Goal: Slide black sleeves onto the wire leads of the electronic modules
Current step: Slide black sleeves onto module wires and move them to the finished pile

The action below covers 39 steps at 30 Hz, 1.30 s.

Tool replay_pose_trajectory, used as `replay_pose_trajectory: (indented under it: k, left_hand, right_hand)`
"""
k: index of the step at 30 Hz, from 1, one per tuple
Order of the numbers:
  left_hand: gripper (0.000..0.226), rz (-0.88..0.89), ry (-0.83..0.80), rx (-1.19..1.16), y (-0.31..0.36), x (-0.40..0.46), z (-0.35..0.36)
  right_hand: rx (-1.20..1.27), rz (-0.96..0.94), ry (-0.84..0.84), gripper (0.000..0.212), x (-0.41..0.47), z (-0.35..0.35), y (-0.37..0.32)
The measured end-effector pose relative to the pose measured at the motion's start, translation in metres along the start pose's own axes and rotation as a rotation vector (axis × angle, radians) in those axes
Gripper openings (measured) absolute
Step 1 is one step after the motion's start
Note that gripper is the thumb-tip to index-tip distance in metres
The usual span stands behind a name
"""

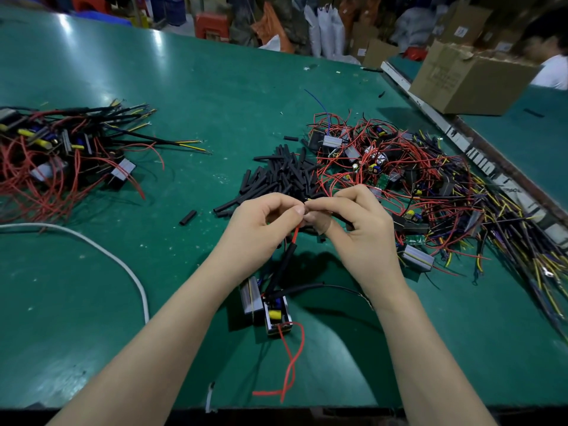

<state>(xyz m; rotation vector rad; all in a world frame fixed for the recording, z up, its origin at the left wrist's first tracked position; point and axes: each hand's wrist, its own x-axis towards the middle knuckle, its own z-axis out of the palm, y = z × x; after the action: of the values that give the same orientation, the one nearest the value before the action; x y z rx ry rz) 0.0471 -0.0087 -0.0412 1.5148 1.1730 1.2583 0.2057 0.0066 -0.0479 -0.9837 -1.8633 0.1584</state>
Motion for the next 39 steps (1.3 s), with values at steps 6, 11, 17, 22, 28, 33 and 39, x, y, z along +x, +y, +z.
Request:
replay_pose_trajectory:
  k: [6, 11, 17, 22, 28, 33, 39]
  left_hand:
    - [0.016, -0.012, -0.047, 0.079, -0.006, 0.001, 0.001]
    - [0.012, -0.096, -0.207, 0.043, -0.006, 0.000, -0.003]
    - [0.015, -0.201, -0.256, -0.007, -0.004, -0.002, -0.011]
    - [0.015, -0.126, -0.211, -0.012, -0.004, -0.002, -0.013]
    - [0.015, -0.076, -0.087, -0.027, -0.005, 0.001, -0.012]
    - [0.014, -0.077, -0.105, -0.020, -0.007, 0.001, -0.010]
    - [0.015, -0.076, -0.104, -0.046, -0.006, 0.001, -0.009]
  right_hand:
    - [0.134, 0.041, -0.117, 0.027, 0.000, 0.000, 0.002]
    - [0.267, 0.206, -0.134, 0.022, -0.001, -0.002, 0.006]
    - [0.202, 0.239, -0.101, 0.021, -0.001, -0.001, 0.013]
    - [0.211, 0.292, -0.083, 0.024, -0.001, -0.001, 0.011]
    - [0.247, 0.325, -0.109, 0.034, -0.001, 0.001, 0.005]
    - [0.282, 0.325, -0.108, 0.031, -0.001, 0.004, 0.001]
    - [0.349, 0.323, -0.097, 0.028, 0.000, 0.001, 0.000]
